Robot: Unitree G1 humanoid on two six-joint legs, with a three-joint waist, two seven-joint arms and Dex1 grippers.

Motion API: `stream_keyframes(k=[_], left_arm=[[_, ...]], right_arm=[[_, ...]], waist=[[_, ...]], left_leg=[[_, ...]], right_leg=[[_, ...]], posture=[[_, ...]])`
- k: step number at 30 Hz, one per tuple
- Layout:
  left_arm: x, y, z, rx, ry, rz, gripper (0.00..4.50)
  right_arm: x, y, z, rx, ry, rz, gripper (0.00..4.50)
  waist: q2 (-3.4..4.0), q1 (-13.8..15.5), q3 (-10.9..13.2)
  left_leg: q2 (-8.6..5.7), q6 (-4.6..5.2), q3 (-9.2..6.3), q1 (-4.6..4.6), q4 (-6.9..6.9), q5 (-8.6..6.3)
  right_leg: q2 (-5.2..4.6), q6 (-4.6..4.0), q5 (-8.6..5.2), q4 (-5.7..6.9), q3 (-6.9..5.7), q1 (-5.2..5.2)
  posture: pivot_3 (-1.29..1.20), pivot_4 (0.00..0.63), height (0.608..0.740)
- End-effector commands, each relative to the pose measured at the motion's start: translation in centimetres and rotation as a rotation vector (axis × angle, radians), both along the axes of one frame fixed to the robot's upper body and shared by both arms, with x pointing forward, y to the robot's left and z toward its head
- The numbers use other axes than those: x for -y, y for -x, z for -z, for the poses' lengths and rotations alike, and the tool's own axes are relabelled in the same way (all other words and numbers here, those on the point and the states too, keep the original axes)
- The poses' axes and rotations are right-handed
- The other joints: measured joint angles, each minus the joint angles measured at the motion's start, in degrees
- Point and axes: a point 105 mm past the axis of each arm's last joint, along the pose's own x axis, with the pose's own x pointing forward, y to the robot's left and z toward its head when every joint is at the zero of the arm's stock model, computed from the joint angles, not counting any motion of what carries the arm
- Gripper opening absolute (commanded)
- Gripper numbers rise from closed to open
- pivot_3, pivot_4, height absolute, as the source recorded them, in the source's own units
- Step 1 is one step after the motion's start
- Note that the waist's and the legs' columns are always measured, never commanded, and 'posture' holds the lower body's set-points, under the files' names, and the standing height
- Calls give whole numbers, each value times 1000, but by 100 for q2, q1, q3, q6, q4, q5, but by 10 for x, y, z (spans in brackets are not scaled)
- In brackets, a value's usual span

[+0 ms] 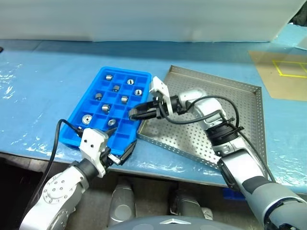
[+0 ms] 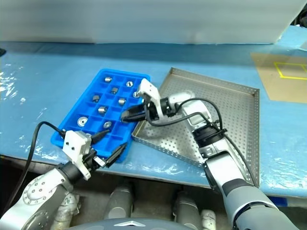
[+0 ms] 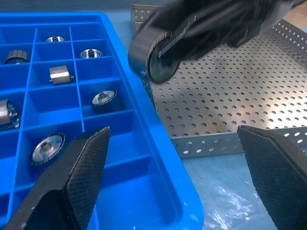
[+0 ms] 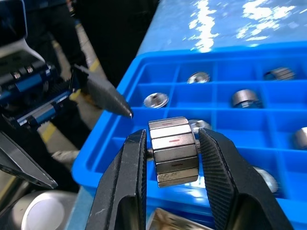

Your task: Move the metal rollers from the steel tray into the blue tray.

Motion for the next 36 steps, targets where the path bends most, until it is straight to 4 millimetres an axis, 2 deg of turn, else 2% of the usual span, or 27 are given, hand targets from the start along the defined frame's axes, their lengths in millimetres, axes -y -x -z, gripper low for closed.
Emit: stream_keyframes(k=[1,7,13,17,22,25,27,32,36], left_arm=[[1,11,-12,43,-7,-5,4500],[-1,20,-6,14,-12,-24,4500],[-5,19,-2,11,-29,-28,4500],[-5,12,-2,27,-39,-20,4500],[-4,-10,-8,80,-25,-18,4500],[1,-26,-17,113,35,7,4500],[6,-34,-19,122,41,51,4500],[19,-59,-24,150,48,154,4500],[25,-82,-23,174,35,191,4500]], right_arm=[[-13,16,-3,43,-8,-77,1171],[-22,24,15,25,15,-68,1171],[-25,18,40,40,64,0,1171],[-20,13,43,75,73,30,2524],[-12,2,14,30,-45,86,4246],[0,-4,-12,-26,-151,134,4246],[12,-8,-22,-45,-187,180,4246],[48,-20,-22,-2,-188,362,4246],[74,-26,-19,52,-201,539,4246]], waist=[[0,56,0],[2,254,1],[5,375,2],[7,380,2],[8,364,2],[8,305,2],[7,254,1],[4,30,-2],[2,-278,-4]], left_leg=[[0,-2,-4,1,0,1],[-5,-9,-37,3,-8,5],[-7,-12,-52,4,-13,6],[-10,-14,-54,6,-14,7],[-11,-20,-51,10,-13,11],[-10,-28,-45,12,-7,16],[-9,-32,-36,11,-4,18],[-12,-62,-32,7,-4,37],[-15,-65,-31,9,1,39]], right_leg=[[0,15,-8,1,0,0],[2,40,-24,0,2,1],[4,45,-26,0,7,0],[3,45,-26,1,11,1],[5,47,-25,9,12,3],[7,46,-23,15,12,5],[10,16,-5,19,13,4],[12,9,0,22,11,4],[11,9,3,27,12,5]], posture=[[515,150,740],[528,150,740],[521,150,740],[498,150,740],[408,150,740],[332,150,740],[304,150,740],[148,150,740],[28,150,740]])
